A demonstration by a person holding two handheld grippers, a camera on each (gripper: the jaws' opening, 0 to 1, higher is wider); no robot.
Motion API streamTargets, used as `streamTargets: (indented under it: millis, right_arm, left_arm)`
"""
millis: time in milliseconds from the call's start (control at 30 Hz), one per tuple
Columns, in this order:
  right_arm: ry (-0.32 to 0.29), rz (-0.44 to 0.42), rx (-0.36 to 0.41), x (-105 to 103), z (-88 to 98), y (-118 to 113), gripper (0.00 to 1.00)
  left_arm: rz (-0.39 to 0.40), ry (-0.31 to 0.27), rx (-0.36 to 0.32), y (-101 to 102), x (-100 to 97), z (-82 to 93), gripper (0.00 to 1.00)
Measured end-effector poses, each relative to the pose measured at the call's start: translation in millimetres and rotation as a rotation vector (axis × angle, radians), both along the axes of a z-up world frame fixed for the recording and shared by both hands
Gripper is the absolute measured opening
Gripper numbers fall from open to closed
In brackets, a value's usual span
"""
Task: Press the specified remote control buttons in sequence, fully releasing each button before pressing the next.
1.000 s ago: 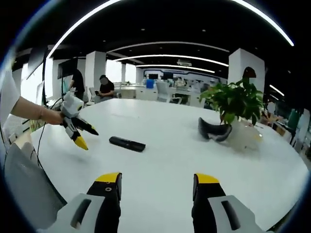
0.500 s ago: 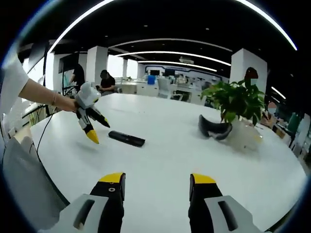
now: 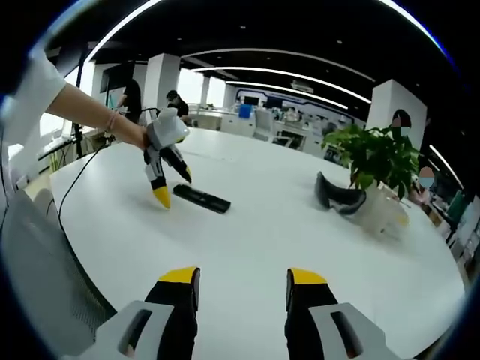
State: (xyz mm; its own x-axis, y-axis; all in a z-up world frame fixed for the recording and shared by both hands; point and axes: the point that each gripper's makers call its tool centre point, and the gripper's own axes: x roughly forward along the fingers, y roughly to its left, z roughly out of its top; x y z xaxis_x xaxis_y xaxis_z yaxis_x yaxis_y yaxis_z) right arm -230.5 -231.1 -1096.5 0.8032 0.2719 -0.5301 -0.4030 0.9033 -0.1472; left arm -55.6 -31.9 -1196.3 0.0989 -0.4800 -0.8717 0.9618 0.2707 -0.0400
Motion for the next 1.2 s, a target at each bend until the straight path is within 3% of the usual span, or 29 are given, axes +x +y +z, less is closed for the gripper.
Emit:
streamTargets:
  millis: [233,433,500,567,600,667,833,1200]
  right_arm:
    - [0.002,-0.001,0.001,0.0,-0.3,-0.2,0.41]
    - [0.001,0.001,-0.006,0.1,-0.6,-0.4,0.40]
    - [0.000,-0.001,-0.004,0.1,-0.4,-1.2,0.40]
    - [-0.006,-0.003,0.004,0.6,0.9,-1.2,0.40]
    - [-0.008,-0.003,0.007,0.7,1.4,-1.1,0.39]
    - [-0.008,-0.004,0.009,0.7,1.8,-0.9,0.39]
    - [-0.009,-0.003,0.010,0.6,2.0,-1.0,0.38]
    - [-0.008,-0.003,0.017,0.7,1.9,-1.5,0.37]
  left_arm:
    - [-0.038,-0.018,0.006,-21.5,8.4,2.1,0.78]
    - [-0.045,-0.017,0.020,-25.1,8.7,-0.1,0.69]
    - [-0.062,-0.025,0.012,-25.8,7.5,2.0,0.54]
    - [-0.131,-0.051,0.006,-25.9,3.0,4.4,0.26]
    - [-0.165,-0.066,-0.001,-28.0,1.0,2.5,0.25]
    - [-0.083,-0.054,-0.006,-24.6,3.5,2.4,0.25]
    - [-0.075,-0.059,-0.045,-22.8,3.4,2.4,0.25]
    - [-0.065,-0.063,-0.055,-21.9,-7.6,2.5,0.24]
